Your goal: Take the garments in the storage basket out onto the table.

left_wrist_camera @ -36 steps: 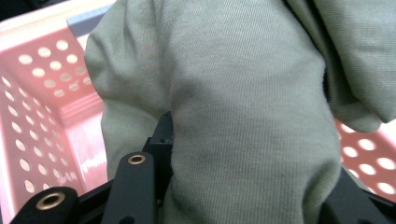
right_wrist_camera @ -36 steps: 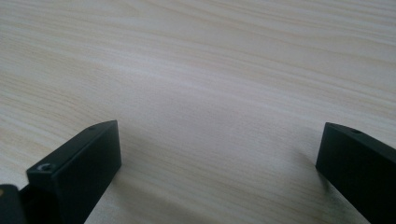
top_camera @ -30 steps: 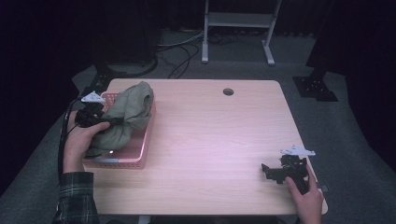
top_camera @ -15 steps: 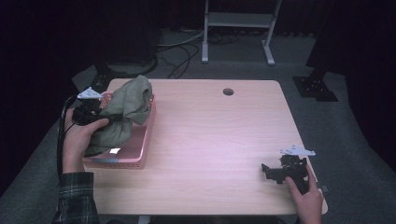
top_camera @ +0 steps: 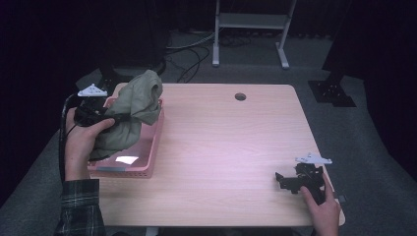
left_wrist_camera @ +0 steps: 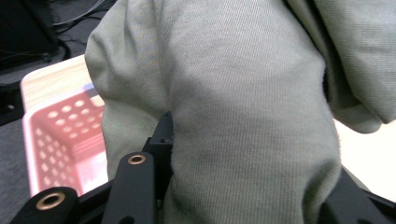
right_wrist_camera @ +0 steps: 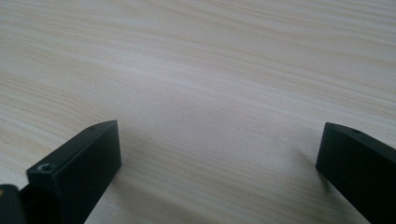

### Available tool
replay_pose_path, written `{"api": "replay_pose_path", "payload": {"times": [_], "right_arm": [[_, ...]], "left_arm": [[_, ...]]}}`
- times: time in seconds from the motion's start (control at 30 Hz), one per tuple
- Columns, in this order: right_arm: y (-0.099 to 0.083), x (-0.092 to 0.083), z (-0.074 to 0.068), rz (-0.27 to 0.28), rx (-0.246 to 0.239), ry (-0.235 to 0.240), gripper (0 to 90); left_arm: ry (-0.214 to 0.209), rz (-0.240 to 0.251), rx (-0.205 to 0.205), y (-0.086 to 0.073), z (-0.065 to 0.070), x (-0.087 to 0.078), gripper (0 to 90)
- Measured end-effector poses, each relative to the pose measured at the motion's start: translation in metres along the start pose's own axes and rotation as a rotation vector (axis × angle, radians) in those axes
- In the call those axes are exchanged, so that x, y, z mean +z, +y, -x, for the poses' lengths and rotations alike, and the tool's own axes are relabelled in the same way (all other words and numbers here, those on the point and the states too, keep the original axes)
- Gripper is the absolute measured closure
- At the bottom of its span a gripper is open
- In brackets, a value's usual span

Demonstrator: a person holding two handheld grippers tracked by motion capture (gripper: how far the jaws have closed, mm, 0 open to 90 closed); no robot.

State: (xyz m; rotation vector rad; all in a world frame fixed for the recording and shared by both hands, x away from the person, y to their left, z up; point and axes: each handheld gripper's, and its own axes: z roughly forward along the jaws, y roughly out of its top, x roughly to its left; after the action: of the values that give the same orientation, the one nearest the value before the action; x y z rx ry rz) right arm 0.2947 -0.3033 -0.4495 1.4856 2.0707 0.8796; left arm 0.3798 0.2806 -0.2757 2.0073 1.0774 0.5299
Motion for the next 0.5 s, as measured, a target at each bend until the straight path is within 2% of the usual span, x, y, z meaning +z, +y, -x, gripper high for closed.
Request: {"api": "replay_pose_path", "payload": {"times": [0.27,0.5], "right_arm": [[0.0,0.0,0.0,0.0,0.0,0.0,0.0],[0.0,0.0,0.0,0.001,-0.001,0.0,0.0]], "left_arm": [[-0.015,0.014,0.0,0.017,0.004,0.0,56.0],[-0.015,0.031,-0.016,0.02,0.009,0.0,56.0]]}}
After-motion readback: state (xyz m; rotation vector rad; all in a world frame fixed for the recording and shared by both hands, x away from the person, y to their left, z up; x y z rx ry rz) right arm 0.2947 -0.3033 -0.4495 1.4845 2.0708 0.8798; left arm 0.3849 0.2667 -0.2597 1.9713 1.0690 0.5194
